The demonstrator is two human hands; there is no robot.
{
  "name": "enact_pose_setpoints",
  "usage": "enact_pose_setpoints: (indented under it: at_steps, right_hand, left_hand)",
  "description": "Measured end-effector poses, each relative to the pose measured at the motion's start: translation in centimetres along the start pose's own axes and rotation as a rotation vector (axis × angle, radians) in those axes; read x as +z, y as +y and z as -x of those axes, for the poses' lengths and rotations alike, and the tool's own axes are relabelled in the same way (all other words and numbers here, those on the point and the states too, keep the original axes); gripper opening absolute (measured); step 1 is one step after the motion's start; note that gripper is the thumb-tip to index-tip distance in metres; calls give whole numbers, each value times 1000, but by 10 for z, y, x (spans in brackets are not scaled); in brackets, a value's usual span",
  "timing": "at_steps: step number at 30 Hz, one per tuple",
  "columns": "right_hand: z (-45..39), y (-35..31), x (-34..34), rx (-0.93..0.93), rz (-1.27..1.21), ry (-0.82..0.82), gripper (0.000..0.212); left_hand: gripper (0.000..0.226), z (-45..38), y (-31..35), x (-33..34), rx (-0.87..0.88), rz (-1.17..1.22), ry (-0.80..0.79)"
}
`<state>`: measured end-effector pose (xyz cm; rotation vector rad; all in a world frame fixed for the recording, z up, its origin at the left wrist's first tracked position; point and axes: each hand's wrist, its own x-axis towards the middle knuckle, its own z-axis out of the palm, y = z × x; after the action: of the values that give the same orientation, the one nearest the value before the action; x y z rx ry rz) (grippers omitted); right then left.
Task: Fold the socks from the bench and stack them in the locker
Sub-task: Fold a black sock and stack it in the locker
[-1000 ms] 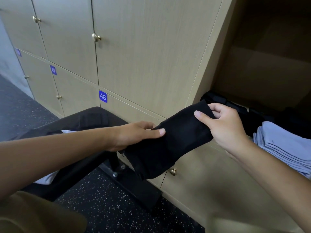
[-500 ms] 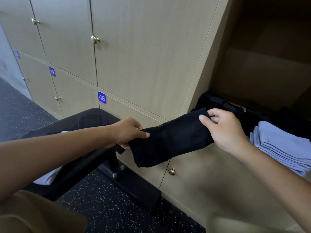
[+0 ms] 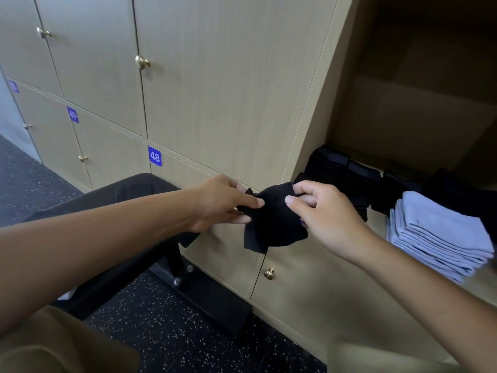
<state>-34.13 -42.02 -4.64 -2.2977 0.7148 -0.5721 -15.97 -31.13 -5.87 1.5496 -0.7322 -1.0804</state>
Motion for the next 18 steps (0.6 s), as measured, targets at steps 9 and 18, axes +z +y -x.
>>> enact_pose_setpoints:
  at_steps: [9, 18]
  right_hand:
    - [3, 0, 13, 3, 17, -34, 14]
    - [6, 6, 8, 46, -111, -3, 18]
  left_hand:
    - [16, -3, 4, 25, -85, 307, 27]
    - [25, 6, 13, 27, -64, 383, -57]
